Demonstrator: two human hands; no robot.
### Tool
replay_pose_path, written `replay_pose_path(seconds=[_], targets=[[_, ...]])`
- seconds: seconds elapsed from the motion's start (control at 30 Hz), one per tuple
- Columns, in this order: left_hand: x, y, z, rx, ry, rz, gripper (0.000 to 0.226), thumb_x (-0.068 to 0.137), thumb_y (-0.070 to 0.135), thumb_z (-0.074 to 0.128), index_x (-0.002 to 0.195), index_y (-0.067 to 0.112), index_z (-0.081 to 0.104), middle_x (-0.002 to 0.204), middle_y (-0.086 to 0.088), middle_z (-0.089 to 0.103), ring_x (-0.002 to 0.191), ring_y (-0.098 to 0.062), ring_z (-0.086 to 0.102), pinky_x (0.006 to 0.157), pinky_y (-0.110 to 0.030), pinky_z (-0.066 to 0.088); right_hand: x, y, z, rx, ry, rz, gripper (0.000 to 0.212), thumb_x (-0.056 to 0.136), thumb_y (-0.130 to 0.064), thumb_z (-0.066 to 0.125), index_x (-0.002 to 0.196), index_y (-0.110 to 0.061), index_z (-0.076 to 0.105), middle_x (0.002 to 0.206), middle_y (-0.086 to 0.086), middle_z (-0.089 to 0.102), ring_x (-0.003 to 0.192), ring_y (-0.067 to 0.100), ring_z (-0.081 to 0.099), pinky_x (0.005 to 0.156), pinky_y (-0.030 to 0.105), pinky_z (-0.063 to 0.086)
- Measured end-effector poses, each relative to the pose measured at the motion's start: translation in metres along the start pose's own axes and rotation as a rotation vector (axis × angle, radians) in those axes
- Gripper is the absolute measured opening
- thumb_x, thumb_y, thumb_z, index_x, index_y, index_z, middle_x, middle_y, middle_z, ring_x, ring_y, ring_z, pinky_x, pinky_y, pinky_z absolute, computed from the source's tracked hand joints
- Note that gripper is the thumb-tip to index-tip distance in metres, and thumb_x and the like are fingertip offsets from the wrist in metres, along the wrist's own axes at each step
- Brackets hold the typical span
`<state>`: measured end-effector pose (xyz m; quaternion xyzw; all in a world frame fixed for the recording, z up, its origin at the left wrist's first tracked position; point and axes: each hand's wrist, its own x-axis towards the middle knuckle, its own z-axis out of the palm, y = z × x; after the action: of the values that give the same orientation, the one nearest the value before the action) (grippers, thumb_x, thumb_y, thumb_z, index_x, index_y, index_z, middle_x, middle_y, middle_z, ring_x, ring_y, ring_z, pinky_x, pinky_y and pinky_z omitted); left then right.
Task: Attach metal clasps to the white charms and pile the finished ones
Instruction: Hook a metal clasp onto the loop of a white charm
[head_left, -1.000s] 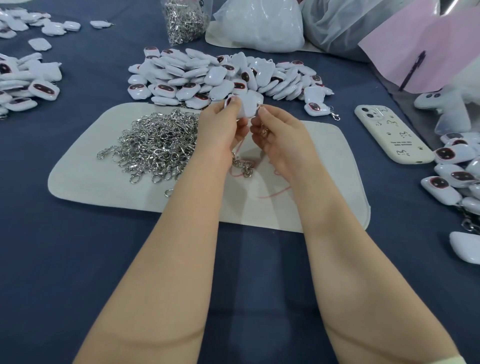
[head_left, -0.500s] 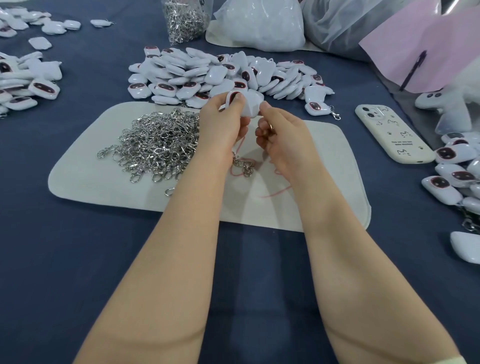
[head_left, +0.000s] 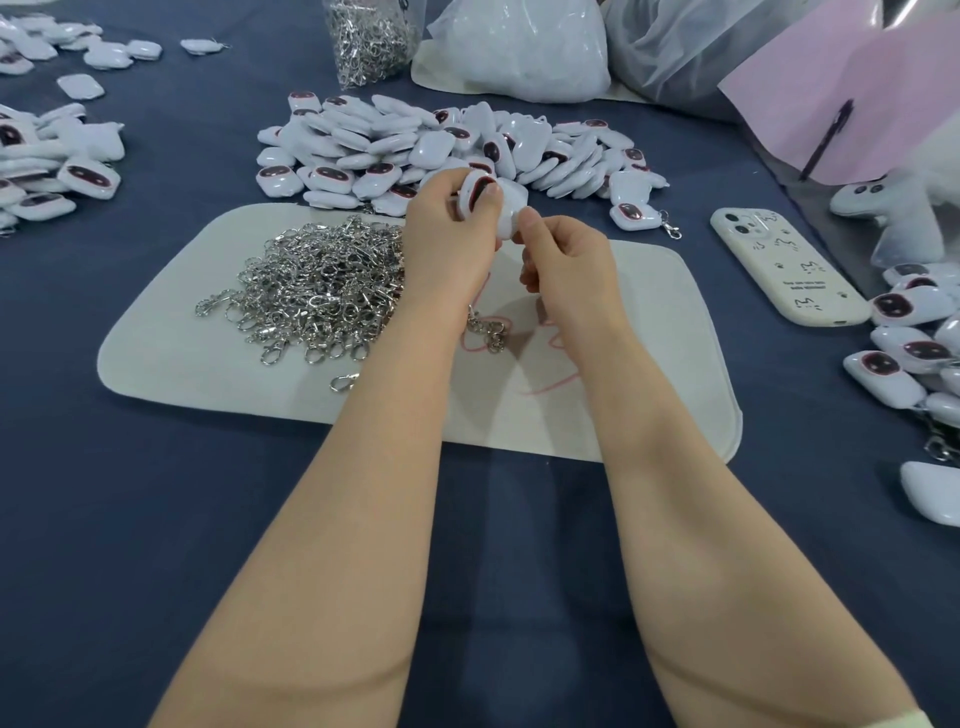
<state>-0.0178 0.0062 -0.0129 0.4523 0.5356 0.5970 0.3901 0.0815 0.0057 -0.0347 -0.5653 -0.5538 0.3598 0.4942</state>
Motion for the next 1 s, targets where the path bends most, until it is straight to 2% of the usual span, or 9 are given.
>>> replay_pose_path(seconds=[0.2,0.3,0.4,0.53,0.6,0.7,0.8,0.87,1.0], targets=[[-0.001,0.008,0.001,0.085,-0.04,0.088,0.008,0.091,0.017,0.054,0.094,0.024,0.056,0.09,-0.002,0.063,0.074,-0.015,0.057,0.077,-0.034,0.051,0.002,0.0,0.0,0.05,0.032,-0.022,0.031,0.097,-0.033,0.049,0.071,-0.019,0.058,0.056,-0.007,0.052,0.049,0.001,0.049,0.049,0.016,0.04],[0.001,0.009,0.0,0.018,0.009,0.033,0.005,0.093,0.017,0.054,0.093,0.022,0.055,0.079,0.002,0.061,0.054,-0.004,0.056,0.065,-0.025,0.051,0.004,0.001,0.003,0.045,0.098,0.011,0.033,0.097,-0.039,0.045,0.08,-0.018,0.061,0.075,-0.004,0.064,0.074,0.013,0.061,0.072,0.033,0.052],[0.002,0.006,-0.001,0.002,0.011,-0.02,0.006,0.094,0.015,0.052,0.098,0.015,0.058,0.072,0.002,0.057,0.042,0.002,0.051,0.056,-0.022,0.048,0.008,0.001,0.002,0.046,0.208,0.04,0.03,0.1,-0.032,0.039,0.088,-0.016,0.061,0.09,0.0,0.065,0.095,0.021,0.062,0.092,0.046,0.048],[-0.002,0.005,0.002,0.004,-0.045,-0.101,0.018,0.094,0.015,0.051,0.109,0.012,0.061,0.073,-0.001,0.058,0.045,-0.002,0.053,0.049,-0.017,0.047,0.006,0.001,0.001,0.083,0.16,0.001,0.024,0.098,-0.029,0.045,0.081,-0.021,0.059,0.073,-0.009,0.062,0.077,0.014,0.061,0.075,0.039,0.052],[-0.006,0.007,0.005,0.016,-0.096,-0.097,0.013,0.094,0.015,0.052,0.095,0.021,0.063,0.075,0.0,0.057,0.053,-0.008,0.053,0.049,-0.017,0.049,0.003,-0.003,-0.001,0.062,0.083,-0.034,0.016,0.095,-0.024,0.05,0.087,-0.016,0.062,0.069,-0.007,0.063,0.066,0.013,0.06,0.064,0.034,0.049],[-0.008,0.009,0.011,0.062,-0.143,-0.049,0.028,0.093,0.014,0.052,0.074,0.033,0.056,0.073,0.002,0.056,0.056,-0.009,0.051,0.052,-0.018,0.05,0.001,-0.012,-0.013,0.004,-0.002,-0.026,0.018,0.094,-0.017,0.05,0.106,-0.009,0.063,0.082,0.007,0.069,0.07,0.02,0.067,0.061,0.034,0.05],[-0.012,0.012,0.025,0.044,-0.155,-0.053,0.014,0.093,0.013,0.052,0.092,0.023,0.062,0.081,0.0,0.056,0.065,-0.011,0.053,0.056,-0.02,0.051,-0.002,-0.02,-0.036,-0.046,-0.012,-0.011,0.014,0.091,-0.015,0.053,0.099,-0.01,0.064,0.082,0.007,0.07,0.066,0.018,0.067,0.062,0.033,0.052],[-0.018,0.014,0.041,0.004,-0.136,-0.08,0.02,0.093,0.016,0.055,0.113,0.015,0.056,0.093,-0.002,0.059,0.073,-0.012,0.058,0.062,-0.02,0.054,-0.004,-0.024,-0.054,-0.065,0.032,0.001,0.008,0.087,-0.014,0.057,0.082,-0.017,0.063,0.072,0.0,0.068,0.062,0.013,0.064,0.069,0.034,0.054],[-0.04,0.023,0.087,-0.119,-0.204,-0.146,0.03,0.09,0.021,0.061,0.117,0.011,0.051,0.103,-0.006,0.061,0.079,-0.012,0.061,0.069,-0.021,0.055,-0.012,-0.024,-0.098,-0.076,0.238,0.049,0.013,0.085,-0.02,0.058,0.074,-0.027,0.057,0.066,-0.011,0.062,0.057,0.003,0.06,0.071,0.032,0.055]])
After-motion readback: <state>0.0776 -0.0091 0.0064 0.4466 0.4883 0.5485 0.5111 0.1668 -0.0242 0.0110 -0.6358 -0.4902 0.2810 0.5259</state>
